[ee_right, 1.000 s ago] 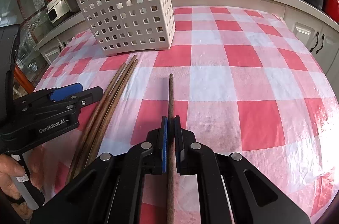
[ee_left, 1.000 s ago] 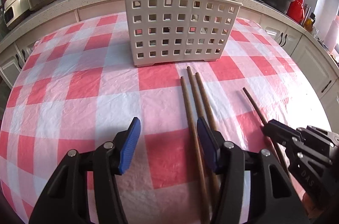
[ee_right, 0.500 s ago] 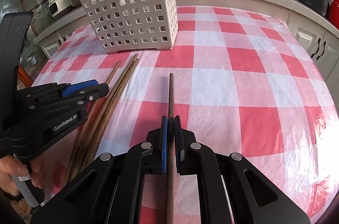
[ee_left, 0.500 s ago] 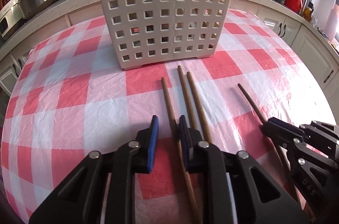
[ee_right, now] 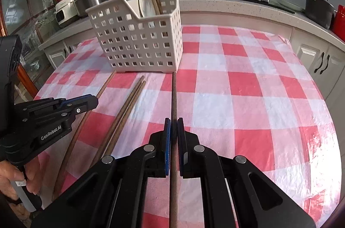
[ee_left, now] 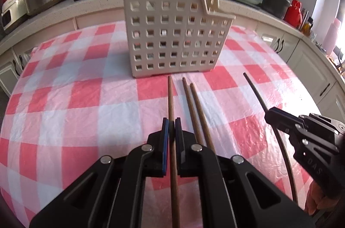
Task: Organize utensils
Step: 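Lift the brown chopstick upright with the right gripper toward the caddy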
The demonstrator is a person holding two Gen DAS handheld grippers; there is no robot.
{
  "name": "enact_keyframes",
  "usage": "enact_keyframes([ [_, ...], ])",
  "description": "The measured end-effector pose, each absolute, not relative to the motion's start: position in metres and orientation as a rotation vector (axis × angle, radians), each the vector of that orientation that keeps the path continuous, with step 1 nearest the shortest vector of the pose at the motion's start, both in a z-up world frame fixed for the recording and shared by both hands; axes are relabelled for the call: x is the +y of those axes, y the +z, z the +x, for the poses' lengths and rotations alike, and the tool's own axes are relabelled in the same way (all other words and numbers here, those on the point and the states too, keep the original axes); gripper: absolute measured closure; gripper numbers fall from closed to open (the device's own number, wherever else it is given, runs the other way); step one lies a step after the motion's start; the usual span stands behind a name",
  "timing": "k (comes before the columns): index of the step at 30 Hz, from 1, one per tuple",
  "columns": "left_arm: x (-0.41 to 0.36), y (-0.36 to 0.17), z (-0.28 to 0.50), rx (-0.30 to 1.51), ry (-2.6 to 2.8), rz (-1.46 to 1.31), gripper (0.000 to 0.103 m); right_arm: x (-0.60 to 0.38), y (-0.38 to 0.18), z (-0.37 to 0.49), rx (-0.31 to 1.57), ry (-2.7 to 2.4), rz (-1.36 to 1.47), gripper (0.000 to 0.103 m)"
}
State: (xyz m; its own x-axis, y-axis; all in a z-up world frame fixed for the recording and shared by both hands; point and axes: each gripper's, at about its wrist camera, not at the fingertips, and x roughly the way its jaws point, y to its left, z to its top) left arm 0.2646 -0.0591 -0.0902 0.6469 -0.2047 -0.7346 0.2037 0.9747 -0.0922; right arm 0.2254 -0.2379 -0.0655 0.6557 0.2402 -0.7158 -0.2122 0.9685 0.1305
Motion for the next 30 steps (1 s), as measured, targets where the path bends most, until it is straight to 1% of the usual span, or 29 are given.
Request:
enact_keyframes([
  [10, -0.032, -0.04, 0.212, 0.666, -0.213, -0.029, 0.097, -0.238, -0.02, 0.199, 0.658, 0.282, 0.064, 0.097],
  [24, -0.016, 0.006, 0.165, 0.507, -0.215, -0.033, 0.097, -0.231, 0.019, 0.169, 0.555, 0.29, 0.046, 0.097],
  [30, -0.015, 0.013, 0.15, 0.472, -0.213, -0.02, 0.097, -0.225, 0.026, 0.162, 0.538, 0.3, 0.031, 0.097],
])
